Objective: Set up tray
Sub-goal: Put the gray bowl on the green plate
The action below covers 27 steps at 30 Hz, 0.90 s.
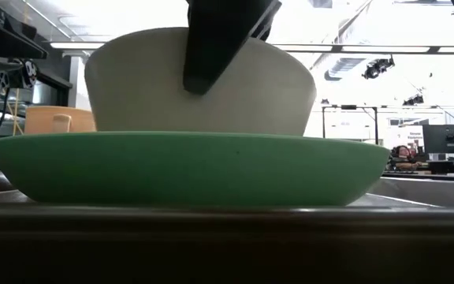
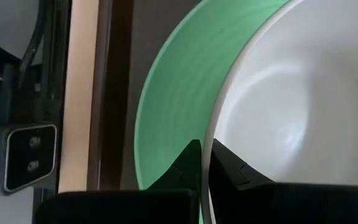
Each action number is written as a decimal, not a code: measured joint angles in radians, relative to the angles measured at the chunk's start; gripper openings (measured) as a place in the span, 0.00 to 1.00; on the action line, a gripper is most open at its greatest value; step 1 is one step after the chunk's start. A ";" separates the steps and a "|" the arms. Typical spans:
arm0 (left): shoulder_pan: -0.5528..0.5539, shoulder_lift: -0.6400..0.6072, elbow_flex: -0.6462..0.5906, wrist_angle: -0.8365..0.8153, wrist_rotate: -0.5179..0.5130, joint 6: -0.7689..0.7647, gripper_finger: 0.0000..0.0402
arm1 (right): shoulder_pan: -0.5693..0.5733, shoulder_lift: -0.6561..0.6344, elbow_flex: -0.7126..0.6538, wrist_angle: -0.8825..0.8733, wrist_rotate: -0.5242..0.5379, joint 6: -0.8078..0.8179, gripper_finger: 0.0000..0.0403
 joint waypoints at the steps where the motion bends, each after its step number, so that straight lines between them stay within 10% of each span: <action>1: 0.000 0.000 0.000 0.000 0.000 0.000 0.20 | 0.000 0.000 0.000 0.001 -0.004 -0.002 0.00; 27: 0.000 0.000 0.000 0.029 0.000 0.052 0.20 | -0.002 0.000 0.000 0.008 -0.074 0.001 0.05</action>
